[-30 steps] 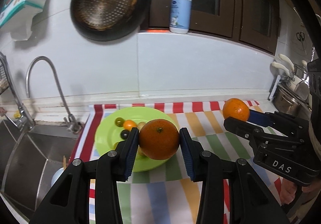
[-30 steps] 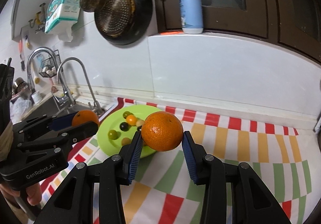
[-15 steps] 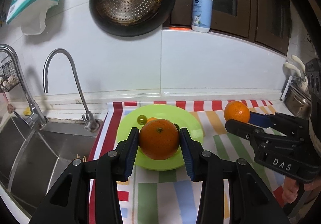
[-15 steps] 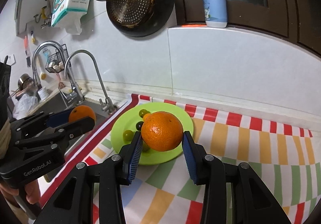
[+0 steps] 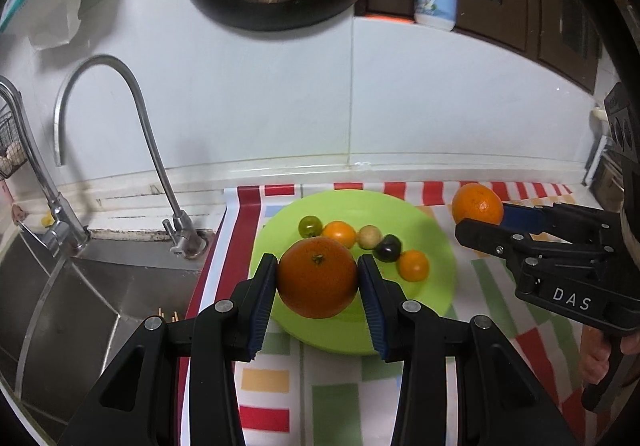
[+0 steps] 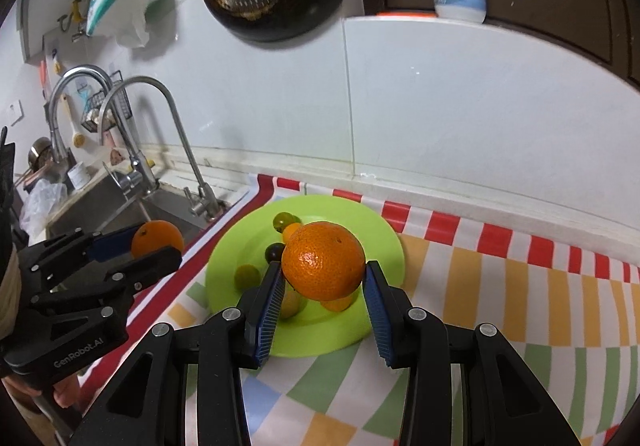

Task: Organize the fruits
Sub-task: 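Carry the orange with the left gripper while the right carries its orange to the plate, then open the left gripper over the plate while the right releases its orange onto it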

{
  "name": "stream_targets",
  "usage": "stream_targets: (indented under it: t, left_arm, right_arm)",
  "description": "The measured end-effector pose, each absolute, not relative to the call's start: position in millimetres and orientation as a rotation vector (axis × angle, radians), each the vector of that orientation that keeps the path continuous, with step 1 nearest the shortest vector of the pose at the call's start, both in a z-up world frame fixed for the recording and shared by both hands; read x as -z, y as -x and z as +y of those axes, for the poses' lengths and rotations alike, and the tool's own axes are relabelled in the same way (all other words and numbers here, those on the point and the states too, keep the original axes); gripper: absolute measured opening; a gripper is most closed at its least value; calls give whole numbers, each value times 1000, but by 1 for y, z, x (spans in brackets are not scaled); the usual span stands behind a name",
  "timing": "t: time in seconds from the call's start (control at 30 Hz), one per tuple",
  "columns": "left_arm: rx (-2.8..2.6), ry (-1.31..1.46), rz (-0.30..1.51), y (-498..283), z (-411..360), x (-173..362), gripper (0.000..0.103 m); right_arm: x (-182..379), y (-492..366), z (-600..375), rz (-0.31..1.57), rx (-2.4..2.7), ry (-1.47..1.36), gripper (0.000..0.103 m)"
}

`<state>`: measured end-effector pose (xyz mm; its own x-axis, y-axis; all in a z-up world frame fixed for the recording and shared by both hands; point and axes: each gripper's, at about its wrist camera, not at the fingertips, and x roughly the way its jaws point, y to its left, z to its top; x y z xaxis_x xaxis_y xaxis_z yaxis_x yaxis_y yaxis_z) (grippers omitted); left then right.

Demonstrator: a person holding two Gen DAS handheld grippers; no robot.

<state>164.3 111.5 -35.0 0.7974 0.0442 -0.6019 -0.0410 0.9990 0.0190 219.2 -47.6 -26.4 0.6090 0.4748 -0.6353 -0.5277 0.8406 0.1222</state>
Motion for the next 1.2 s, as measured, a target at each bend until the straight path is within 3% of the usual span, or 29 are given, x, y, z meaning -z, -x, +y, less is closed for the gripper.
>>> stream_targets:
  t: [0.77,0.93,1.2]
  left_arm:
    - [-42,-14,779,-239,130,88,41]
    - [-39,-16,757,-237,127,82,53]
    - [-56,6,691,-212,119,49,58]
  right_arm:
    - [81,-293,-26,836,-502,95,42]
    - [77,-290,-28,806,-503,93,57]
    - [54,-270,-43,760,-496,70,57]
